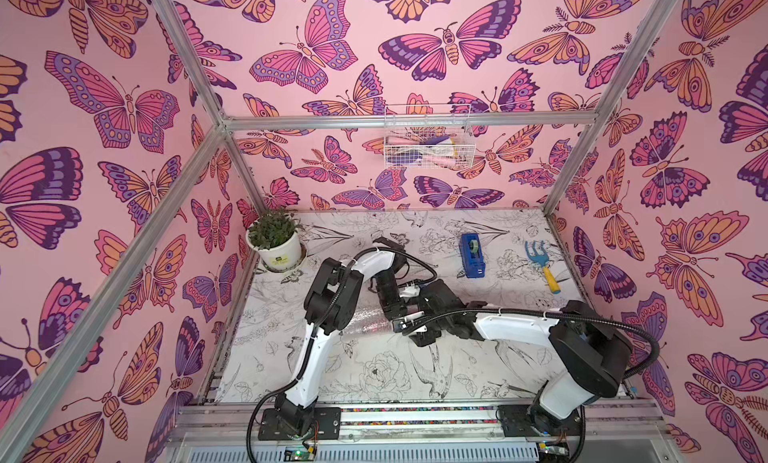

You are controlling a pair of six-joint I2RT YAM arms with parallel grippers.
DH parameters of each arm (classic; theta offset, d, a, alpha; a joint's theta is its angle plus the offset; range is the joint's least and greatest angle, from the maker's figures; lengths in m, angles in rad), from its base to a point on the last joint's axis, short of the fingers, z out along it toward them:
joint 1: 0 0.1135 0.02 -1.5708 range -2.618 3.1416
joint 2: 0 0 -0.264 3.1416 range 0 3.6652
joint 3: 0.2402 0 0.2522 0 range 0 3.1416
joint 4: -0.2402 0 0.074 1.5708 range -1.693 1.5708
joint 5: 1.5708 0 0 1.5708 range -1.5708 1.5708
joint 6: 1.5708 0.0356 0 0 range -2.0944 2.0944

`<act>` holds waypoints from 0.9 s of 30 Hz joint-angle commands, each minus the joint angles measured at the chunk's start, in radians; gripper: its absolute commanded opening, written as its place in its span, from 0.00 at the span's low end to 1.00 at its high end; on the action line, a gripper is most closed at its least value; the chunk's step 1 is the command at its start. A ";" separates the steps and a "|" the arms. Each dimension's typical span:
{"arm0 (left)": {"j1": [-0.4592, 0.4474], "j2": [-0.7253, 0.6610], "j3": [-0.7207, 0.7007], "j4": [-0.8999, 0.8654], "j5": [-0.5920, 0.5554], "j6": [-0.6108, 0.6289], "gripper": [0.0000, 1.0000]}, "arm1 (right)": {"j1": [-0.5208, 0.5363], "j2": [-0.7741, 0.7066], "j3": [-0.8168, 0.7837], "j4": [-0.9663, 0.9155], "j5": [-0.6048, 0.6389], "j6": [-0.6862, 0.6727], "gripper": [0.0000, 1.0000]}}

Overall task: Wrap wine bottles in bubble wrap
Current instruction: Wrap the wine bottle in bubble wrap.

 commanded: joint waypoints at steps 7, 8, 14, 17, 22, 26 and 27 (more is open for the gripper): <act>-0.012 0.073 -0.019 0.078 -0.090 0.106 0.57 | -0.065 -0.044 -0.089 -0.043 0.081 0.099 0.94; -0.012 0.073 -0.018 0.078 -0.090 0.106 0.57 | -0.065 -0.044 -0.086 -0.060 0.089 0.102 0.93; -0.012 0.076 -0.015 0.074 -0.088 0.107 0.58 | -0.066 -0.040 -0.068 -0.147 0.094 0.128 0.94; -0.012 0.078 -0.011 0.072 -0.088 0.106 0.58 | -0.070 -0.006 -0.035 -0.189 0.108 0.133 0.93; -0.012 0.075 -0.008 0.069 -0.090 0.114 0.59 | -0.078 0.035 0.002 -0.249 0.117 0.126 0.93; -0.010 0.083 0.008 0.067 -0.095 0.116 0.62 | -0.082 0.085 0.020 -0.276 0.134 0.106 0.92; -0.010 0.085 0.013 0.065 -0.095 0.117 0.63 | -0.082 0.096 0.025 -0.277 0.143 0.108 0.91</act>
